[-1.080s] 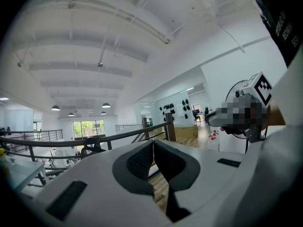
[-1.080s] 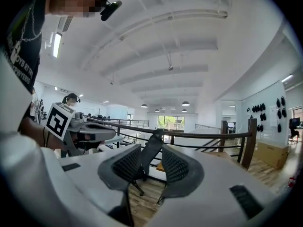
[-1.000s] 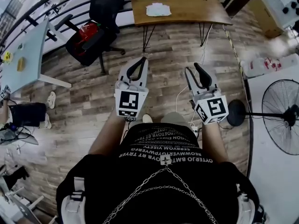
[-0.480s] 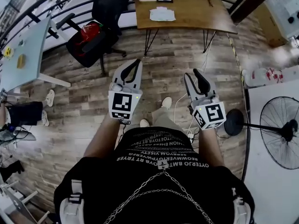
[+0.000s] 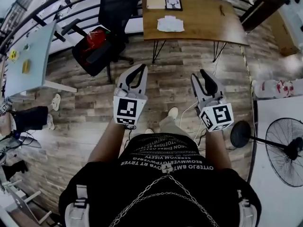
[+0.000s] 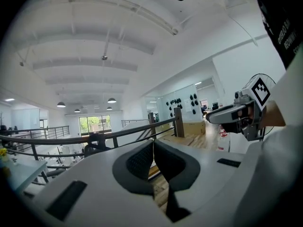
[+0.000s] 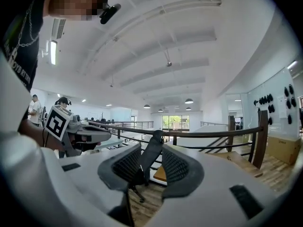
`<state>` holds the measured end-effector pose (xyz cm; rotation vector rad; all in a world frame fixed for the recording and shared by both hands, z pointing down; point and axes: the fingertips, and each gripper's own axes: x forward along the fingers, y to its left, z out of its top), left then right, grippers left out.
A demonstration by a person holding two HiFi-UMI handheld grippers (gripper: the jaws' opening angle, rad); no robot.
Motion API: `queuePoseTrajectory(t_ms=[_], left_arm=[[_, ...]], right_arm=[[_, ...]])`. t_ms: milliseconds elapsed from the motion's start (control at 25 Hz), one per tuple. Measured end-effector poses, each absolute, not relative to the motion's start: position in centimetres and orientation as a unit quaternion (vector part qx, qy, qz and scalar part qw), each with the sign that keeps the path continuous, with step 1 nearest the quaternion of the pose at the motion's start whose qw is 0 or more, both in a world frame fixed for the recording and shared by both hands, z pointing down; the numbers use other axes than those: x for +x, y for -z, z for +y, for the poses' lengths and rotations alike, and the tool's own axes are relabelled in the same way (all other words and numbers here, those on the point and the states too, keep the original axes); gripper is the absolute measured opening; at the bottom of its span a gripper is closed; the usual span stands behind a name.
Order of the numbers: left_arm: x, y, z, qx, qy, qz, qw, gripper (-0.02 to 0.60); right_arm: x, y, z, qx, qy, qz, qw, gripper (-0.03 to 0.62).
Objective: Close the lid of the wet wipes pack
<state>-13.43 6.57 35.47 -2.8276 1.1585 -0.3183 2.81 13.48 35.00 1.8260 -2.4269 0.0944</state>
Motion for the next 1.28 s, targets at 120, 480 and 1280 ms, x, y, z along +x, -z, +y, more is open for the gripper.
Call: queuePoseTrajectory(t_ms=[120,480,1280], left_arm=[[-12.5,-35.8,4.9,-0.918,0.108,0.38,0.031,0.028],[-7.5,-35.5,2.3,-0.926,0.099,0.364,0.02,0.029],[-1.3,-34.7,-0.9,-0.907,0.095,0.41,0.034,0.028]], right_arm=[[3.5,-35.0,11.9,0.593,-0.033,-0.803,0.052,0.126],[6.0,-35.3,9.0,0.58,-0.045,-0.811,0.061,0.126],[14.9,-34.4,4.8,0.561,-0.022,-0.825,0.056,0.127]])
